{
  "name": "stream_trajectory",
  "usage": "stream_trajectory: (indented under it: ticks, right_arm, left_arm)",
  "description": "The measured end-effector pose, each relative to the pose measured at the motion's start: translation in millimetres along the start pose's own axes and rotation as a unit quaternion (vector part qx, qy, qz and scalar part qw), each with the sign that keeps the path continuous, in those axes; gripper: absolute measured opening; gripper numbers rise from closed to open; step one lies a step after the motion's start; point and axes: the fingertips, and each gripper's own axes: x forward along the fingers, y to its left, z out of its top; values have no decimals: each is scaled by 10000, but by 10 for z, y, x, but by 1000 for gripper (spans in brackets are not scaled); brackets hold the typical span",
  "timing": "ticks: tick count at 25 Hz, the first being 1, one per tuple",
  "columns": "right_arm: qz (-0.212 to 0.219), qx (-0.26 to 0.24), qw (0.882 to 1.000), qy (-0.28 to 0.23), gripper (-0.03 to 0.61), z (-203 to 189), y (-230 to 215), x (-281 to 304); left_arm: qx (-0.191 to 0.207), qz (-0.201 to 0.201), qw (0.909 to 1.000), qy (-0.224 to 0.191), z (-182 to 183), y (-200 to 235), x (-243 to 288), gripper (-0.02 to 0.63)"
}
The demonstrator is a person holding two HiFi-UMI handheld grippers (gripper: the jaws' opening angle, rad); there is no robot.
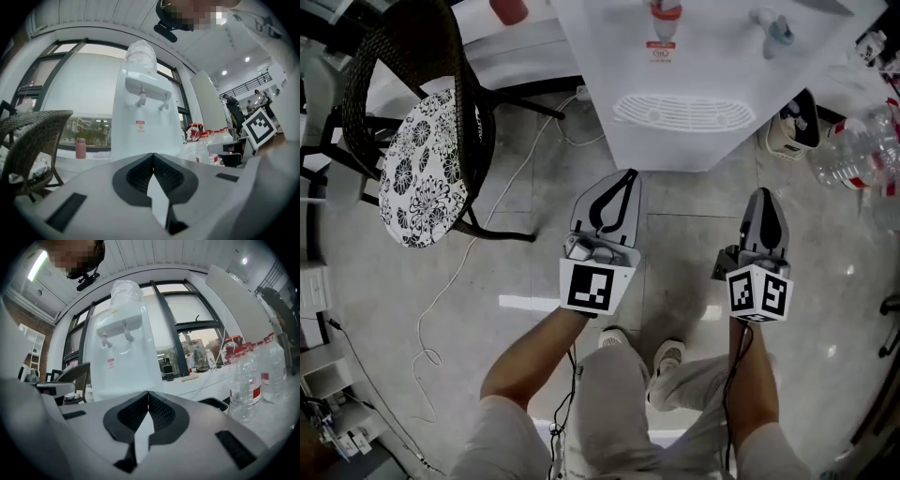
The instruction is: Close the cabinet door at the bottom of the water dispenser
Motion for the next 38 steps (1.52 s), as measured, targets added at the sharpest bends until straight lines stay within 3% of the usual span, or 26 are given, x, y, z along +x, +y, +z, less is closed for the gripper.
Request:
stream_trajectory:
  ticks: [5, 13, 17, 20, 24, 28, 34, 38]
  right_arm:
    - [331, -277, 9990, -77, 15, 1370, 354, -373]
    - [879, -613, 9942, -6, 17, 3782, 868, -1063]
    - [975, -612, 9932, 166, 17, 4804, 1142, -1505]
    - [998, -521, 9935, 170, 17, 5421, 1308, -1779]
    - [788, -488, 9957, -17, 17, 6076, 1276, -2078]
    - [676, -340, 9971, -64, 17, 6506, 1177, -2295]
    - [647, -367, 9970, -193, 15, 6770, 1206, -2622]
    - [625, -360, 9973, -142, 15, 6770, 1255, -2751]
  left_arm:
    - [-39, 148, 9998, 92, 1217, 7, -276, 8]
    - [-126, 302, 9994, 93, 3693, 37, -865, 8]
    - [-183, 375, 9991, 65, 4816, 12, -1161, 8]
    - [-237, 458, 9986, 78, 5442, -72, -1376, 8]
    - [-180, 598, 9980, -36, 6039, -149, -1682, 8]
    - [-215, 745, 9970, -39, 6353, -119, -1911, 8]
    - [82, 851, 9960, -252, 6608, 39, -2181, 8]
    - [40, 845, 9958, -358, 6691, 39, -2224, 8]
